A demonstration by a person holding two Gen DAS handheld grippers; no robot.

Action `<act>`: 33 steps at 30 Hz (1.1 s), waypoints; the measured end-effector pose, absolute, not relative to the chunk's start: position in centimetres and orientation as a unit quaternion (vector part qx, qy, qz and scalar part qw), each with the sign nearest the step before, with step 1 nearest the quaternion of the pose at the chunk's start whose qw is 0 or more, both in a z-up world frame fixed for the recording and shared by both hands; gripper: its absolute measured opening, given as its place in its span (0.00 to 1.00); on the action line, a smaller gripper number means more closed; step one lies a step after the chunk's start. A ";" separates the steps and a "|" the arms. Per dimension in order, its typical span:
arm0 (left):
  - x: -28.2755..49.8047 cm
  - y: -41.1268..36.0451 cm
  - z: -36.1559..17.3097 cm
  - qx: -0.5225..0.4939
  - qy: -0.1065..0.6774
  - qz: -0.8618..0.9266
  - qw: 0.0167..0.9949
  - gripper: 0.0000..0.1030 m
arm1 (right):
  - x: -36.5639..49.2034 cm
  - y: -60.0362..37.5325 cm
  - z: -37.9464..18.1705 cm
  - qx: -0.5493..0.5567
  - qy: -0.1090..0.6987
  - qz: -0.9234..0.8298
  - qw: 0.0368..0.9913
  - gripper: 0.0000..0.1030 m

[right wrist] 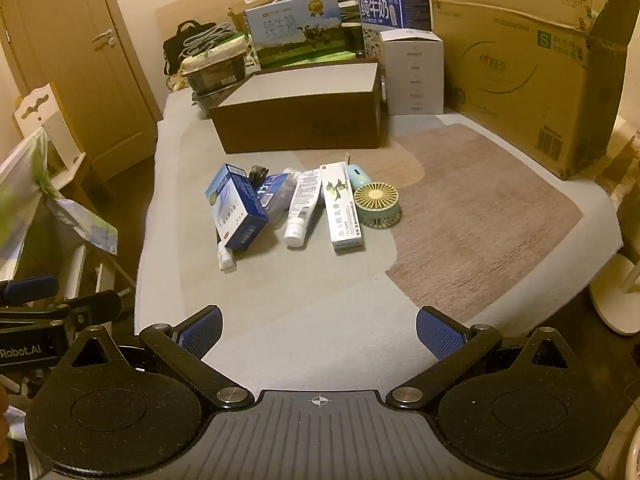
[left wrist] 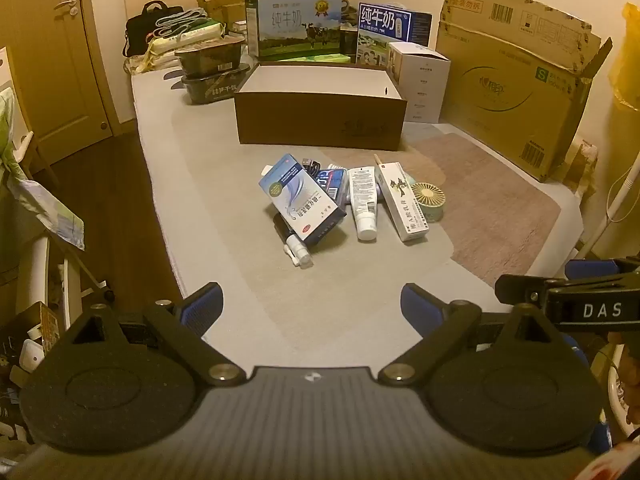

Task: Organize rigid objects

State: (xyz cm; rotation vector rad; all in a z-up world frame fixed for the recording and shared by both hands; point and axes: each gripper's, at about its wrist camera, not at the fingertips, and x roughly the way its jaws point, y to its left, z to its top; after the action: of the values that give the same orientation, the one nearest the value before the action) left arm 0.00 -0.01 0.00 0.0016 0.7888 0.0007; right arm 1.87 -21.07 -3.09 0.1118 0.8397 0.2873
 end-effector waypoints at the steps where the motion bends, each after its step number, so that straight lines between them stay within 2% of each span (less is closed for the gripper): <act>1: 0.0 0.0 0.0 0.001 0.384 0.000 0.923 0.92 | 1.9 -21.0 -3.1 0.054 0.406 0.139 0.902 1.00; 33: 0.0 0.0 0.0 0.001 0.386 0.000 0.922 0.92 | 2.1 -21.0 -2.8 0.053 0.405 0.139 0.902 1.00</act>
State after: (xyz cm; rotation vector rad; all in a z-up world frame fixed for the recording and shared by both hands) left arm 0.03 -0.04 -0.02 0.0017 0.7926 0.0004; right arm 2.12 -20.98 -2.81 0.1104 0.8371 0.2872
